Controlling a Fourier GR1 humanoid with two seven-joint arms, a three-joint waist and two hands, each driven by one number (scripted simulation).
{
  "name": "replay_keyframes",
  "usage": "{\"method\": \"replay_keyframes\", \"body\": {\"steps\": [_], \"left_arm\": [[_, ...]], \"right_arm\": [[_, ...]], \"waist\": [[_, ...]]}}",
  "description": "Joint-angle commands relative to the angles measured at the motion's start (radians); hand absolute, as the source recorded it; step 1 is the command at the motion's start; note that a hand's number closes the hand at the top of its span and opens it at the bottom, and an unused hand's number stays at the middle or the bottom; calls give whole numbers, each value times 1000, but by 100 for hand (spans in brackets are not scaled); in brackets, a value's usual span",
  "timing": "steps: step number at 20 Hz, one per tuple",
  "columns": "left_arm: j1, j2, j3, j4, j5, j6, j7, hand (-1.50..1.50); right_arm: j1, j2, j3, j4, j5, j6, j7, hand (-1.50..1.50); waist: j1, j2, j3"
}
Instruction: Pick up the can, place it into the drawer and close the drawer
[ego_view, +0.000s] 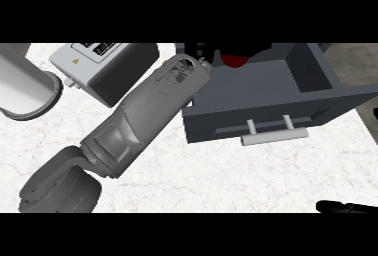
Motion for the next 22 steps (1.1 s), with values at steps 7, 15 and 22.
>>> {"method": "replay_keyframes", "body": {"steps": [7, 15, 22], "left_arm": [[34, 0, 29, -50, 96, 9, -78, -150], [-17, 0, 32, -39, 122, 38, -93, -150], [-40, 0, 13, -35, 111, 43, -38, -150]], "right_arm": [[-57, -104, 50, -53, 218, 16, -49, -150], [-90, -140, 184, 18, 549, -42, -116, -150], [-181, -190, 290, 147, 799, -59, -81, -150]], "waist": [[34, -2, -1], [70, -8, -1], [108, -20, -2]]}}
